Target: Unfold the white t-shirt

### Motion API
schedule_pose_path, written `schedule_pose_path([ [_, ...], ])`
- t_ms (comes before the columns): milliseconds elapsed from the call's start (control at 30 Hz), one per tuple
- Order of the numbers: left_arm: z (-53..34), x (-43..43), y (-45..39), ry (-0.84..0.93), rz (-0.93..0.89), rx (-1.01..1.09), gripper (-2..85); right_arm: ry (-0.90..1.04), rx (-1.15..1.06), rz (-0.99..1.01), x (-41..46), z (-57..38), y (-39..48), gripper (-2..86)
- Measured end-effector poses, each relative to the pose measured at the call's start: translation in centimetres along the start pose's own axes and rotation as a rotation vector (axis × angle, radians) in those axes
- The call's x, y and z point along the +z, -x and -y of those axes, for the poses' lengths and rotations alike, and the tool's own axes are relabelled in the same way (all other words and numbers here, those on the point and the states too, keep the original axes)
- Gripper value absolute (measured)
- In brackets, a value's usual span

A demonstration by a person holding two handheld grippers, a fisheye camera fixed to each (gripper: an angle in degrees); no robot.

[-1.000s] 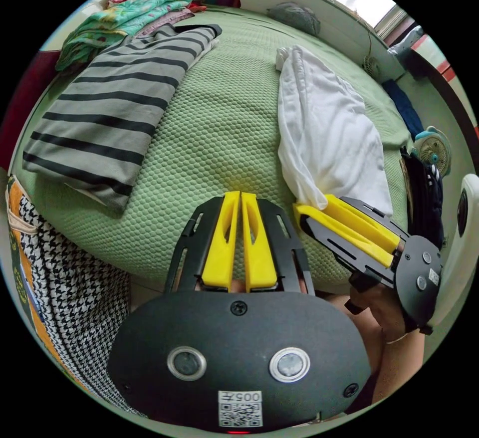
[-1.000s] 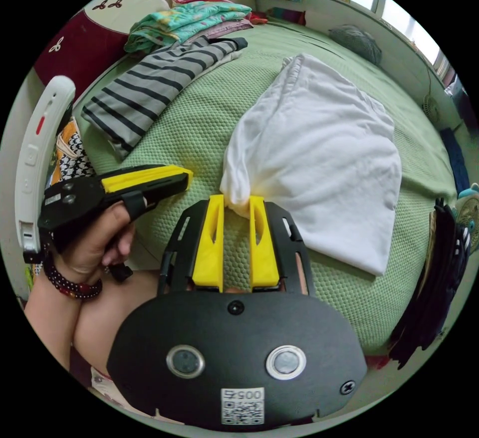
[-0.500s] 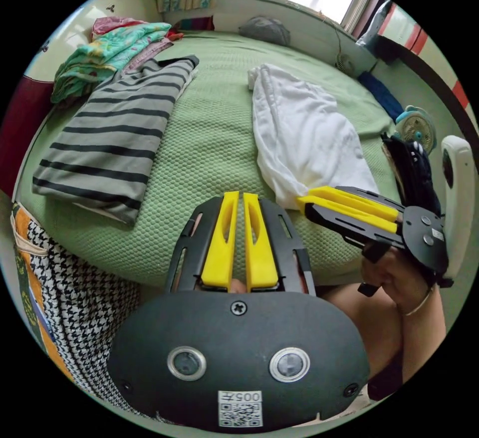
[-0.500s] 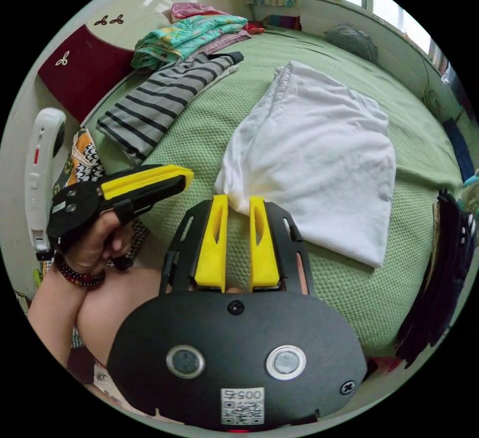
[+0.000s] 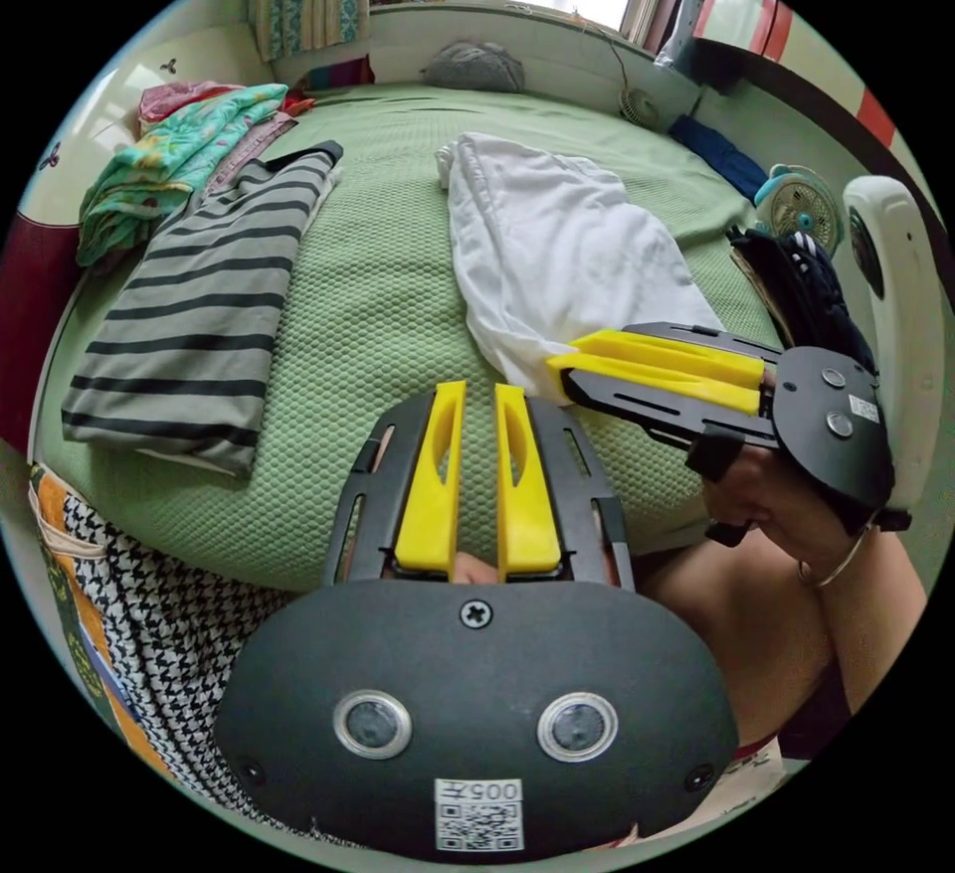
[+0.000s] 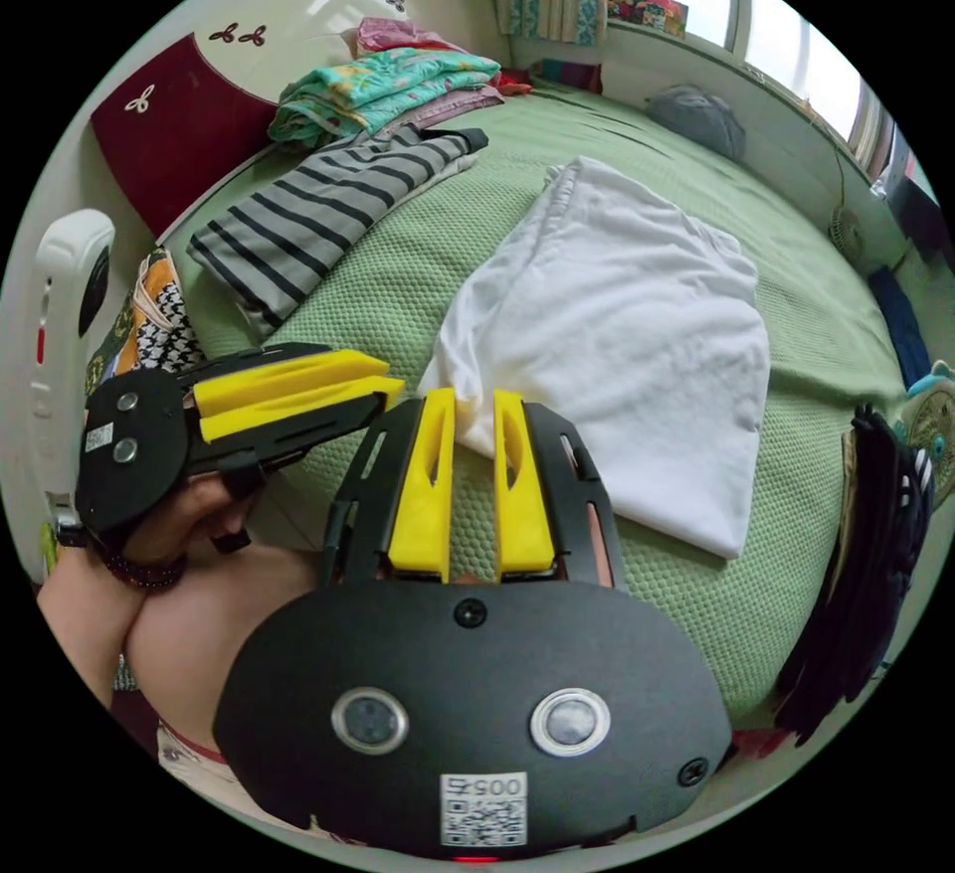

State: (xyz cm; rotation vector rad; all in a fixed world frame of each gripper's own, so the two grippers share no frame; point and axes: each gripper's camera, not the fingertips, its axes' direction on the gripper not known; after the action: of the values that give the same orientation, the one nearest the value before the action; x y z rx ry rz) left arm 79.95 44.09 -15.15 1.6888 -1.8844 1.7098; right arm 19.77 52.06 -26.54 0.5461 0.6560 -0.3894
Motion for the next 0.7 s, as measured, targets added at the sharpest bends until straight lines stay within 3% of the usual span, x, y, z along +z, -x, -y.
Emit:
schedule_pose_path([
  [167,0.1,0.2,-0.6,-0.001,-0.017,0.021,6.7,0.032,0.004,-0.044,0.1,-0.1,0.0,0.4],
  [700,1.0,0.6,-2.3,-0.031,-0.086,-0.002,11.2,-0.134,0.269,-0.116,-6.1,-4.4,-7.3,-1.5],
])
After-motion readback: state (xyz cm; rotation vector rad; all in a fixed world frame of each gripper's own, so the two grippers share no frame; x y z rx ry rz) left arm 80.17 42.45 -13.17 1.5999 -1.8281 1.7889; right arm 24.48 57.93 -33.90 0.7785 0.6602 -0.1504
